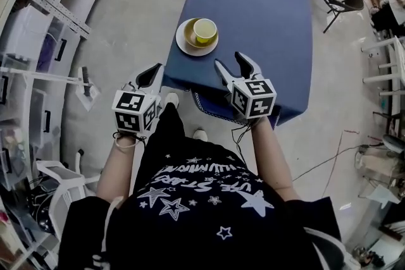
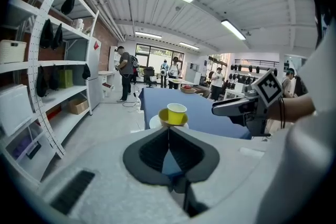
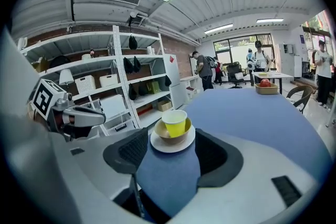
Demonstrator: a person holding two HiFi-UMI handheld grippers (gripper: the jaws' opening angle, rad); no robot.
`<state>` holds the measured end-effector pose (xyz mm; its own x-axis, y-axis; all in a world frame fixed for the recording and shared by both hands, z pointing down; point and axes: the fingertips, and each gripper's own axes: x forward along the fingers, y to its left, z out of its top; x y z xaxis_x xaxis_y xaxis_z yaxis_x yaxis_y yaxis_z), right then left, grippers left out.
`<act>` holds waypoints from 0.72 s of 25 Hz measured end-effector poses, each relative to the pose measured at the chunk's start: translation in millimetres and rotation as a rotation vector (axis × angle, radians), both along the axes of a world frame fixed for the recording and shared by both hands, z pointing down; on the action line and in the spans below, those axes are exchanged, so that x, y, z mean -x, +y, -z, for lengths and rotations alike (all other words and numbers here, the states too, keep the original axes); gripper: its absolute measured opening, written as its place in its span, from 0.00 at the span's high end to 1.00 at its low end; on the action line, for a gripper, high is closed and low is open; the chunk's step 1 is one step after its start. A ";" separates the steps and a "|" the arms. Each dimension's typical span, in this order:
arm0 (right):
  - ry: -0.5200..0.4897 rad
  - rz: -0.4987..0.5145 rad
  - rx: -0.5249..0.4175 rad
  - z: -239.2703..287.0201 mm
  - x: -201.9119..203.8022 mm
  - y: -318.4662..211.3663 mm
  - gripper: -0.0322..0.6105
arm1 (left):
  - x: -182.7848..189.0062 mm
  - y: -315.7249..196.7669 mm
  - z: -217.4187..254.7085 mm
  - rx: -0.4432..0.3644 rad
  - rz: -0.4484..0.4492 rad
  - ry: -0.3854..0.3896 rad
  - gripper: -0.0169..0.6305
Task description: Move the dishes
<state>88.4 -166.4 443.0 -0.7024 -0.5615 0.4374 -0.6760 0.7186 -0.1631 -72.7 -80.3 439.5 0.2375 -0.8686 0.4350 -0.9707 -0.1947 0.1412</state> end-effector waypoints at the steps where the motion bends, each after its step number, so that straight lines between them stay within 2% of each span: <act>1: 0.004 -0.006 -0.004 -0.3 5.8 -6.9 0.53 | 4.2 -9.4 -0.5 0.002 -0.013 0.001 0.94; 10: 0.084 0.015 0.022 -21.4 51.6 -57.3 0.48 | 35.1 -82.2 -11.1 0.042 -0.090 0.012 0.94; 18: 0.130 0.043 0.038 -37.1 79.7 -76.4 0.42 | 50.4 -111.8 -16.9 0.059 -0.119 0.021 0.94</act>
